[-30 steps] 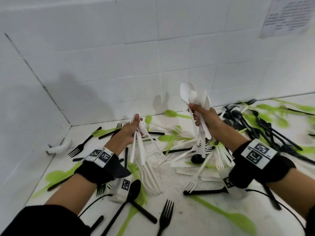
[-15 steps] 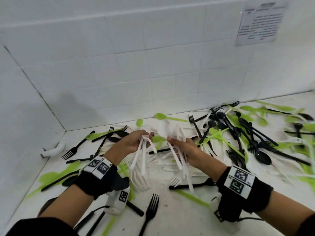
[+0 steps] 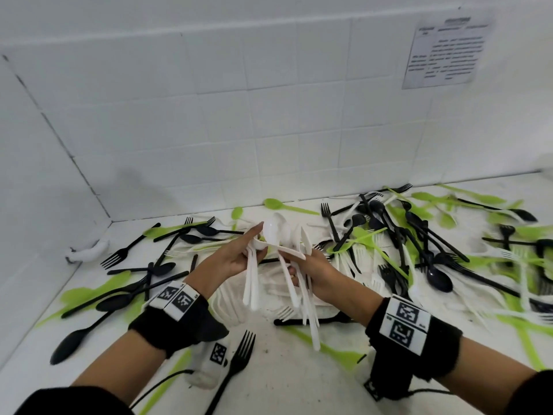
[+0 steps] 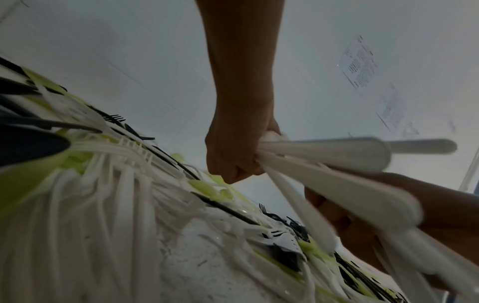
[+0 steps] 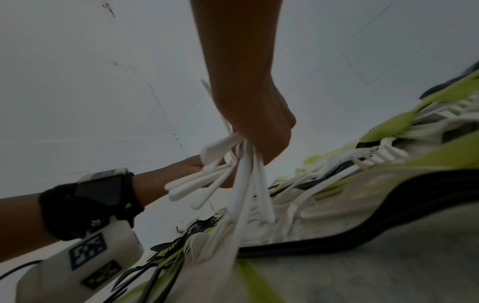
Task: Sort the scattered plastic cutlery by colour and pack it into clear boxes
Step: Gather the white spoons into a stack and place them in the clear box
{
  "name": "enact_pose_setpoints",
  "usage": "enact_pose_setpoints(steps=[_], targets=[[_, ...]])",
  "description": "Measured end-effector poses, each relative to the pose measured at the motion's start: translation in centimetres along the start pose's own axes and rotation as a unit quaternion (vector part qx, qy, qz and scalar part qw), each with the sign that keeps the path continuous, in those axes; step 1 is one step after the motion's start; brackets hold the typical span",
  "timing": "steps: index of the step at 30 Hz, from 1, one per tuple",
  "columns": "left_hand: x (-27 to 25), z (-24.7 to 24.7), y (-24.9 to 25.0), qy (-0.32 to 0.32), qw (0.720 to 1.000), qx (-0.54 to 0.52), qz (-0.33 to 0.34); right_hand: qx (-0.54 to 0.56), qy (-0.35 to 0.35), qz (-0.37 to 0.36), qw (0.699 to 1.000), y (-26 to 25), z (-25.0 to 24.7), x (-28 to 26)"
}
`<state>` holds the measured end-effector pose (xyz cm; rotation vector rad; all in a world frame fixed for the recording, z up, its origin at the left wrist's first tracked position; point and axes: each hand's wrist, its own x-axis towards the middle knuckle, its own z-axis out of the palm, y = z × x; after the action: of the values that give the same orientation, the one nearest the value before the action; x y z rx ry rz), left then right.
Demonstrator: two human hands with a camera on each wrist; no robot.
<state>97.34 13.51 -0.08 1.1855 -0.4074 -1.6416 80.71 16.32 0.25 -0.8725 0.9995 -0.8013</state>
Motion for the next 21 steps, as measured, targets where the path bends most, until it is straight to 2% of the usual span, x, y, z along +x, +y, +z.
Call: enact_pose_setpoints(steps=[3, 7, 15, 18, 21], targets=[[0.0, 0.2, -0.3, -0.032, 0.999, -0.012, 0.009, 0.009, -0.008, -0.002, 1.0, -0.1, -0.4, 0.4], [-0.8, 0.5, -0.4, -0.034, 0.996, -0.08, -0.007, 0.017, 0.0, -0.006, 1.0, 0.0, -0.6, 0.8], [0.2, 1.5, -1.2, -0.041, 0.995, -0.089, 0.025, -0.012, -0.003, -0.002, 1.0, 0.0, -1.6, 1.8], [0.3, 2.1, -1.7, -0.088, 0.995, -0.029, 0.044, -0.007, -0.021, 0.01, 1.0, 0.2, -1.6, 1.9], [0.6, 2.7, -2.3, -0.09, 0.995, -0.014, 0.042, -0.037, -0.032, 0.011, 0.999, 0.6, -1.5, 1.8]])
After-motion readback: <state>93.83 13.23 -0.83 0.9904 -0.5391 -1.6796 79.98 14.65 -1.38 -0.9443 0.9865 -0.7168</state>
